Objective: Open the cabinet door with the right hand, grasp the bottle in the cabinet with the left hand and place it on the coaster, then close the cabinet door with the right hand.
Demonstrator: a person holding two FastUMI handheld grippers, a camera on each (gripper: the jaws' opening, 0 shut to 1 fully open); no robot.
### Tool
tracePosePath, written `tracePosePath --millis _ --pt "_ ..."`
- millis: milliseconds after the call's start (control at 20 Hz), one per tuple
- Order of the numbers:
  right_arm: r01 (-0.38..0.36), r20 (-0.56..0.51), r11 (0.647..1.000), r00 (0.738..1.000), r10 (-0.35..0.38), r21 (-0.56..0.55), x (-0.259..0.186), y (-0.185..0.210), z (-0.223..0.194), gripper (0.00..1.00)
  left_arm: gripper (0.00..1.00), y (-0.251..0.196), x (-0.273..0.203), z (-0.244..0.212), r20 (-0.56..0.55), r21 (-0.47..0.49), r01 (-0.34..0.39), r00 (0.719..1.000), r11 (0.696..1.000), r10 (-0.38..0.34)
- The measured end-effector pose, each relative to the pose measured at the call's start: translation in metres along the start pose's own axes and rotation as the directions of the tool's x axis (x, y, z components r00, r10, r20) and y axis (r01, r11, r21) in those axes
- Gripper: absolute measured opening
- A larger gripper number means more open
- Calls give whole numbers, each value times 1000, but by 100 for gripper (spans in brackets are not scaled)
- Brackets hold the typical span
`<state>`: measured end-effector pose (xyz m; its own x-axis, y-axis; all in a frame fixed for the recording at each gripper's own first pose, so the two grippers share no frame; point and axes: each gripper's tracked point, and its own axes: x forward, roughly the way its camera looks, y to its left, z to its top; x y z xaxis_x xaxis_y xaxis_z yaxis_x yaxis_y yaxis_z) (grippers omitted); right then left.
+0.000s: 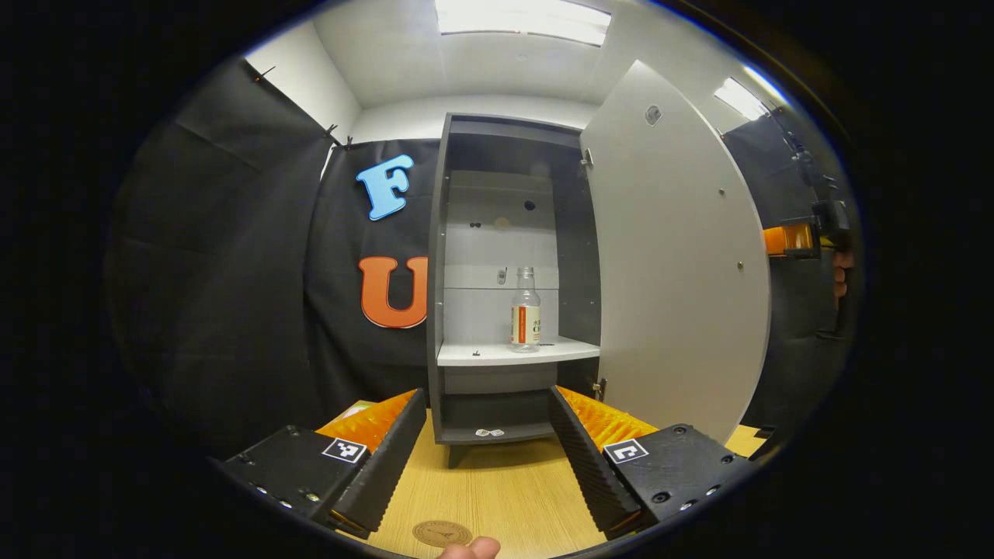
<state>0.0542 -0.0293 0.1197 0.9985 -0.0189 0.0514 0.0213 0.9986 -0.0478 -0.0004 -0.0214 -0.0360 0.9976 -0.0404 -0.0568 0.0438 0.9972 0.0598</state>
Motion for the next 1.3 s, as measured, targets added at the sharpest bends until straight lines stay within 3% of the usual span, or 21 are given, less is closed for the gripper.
tracePosePath --millis 250,450,850,950,1000,1100,1150,1300 --pt "2 3 1000 1000 -2 -2 -4 -7 -3 4 95 -4 -3 -1 -5 -6 -9 1000 1000 9" --pt "27 -1 999 1000 -27 -22 -33 -31 -17 4 95 -2 -3 0 14 -2 -44 999 999 44" --pt "21 -15 1000 1000 -21 -5 -44 -60 -44 2 95 -23 3 3 8 -29 -18 1000 999 18" --pt "19 -33 1000 999 -19 -4 -39 -64 -52 16 95 -28 4 8 18 -16 -17 1000 1000 17" --pt "30 -39 1000 999 -30 -7 -38 -69 -55 33 95 -29 5 10 23 -12 -18 1000 1000 18" --pt "42 -47 999 998 -43 -3 -35 -74 -60 51 95 -31 8 13 30 -8 -18 999 1000 18" --pt "49 -51 999 997 -49 4 -35 -76 -62 53 95 -32 12 15 33 -7 -17 999 1000 17" --pt "37 -55 999 998 -35 33 -30 -77 -67 78 95 -38 27 22 36 -10 0 999 1000 1"
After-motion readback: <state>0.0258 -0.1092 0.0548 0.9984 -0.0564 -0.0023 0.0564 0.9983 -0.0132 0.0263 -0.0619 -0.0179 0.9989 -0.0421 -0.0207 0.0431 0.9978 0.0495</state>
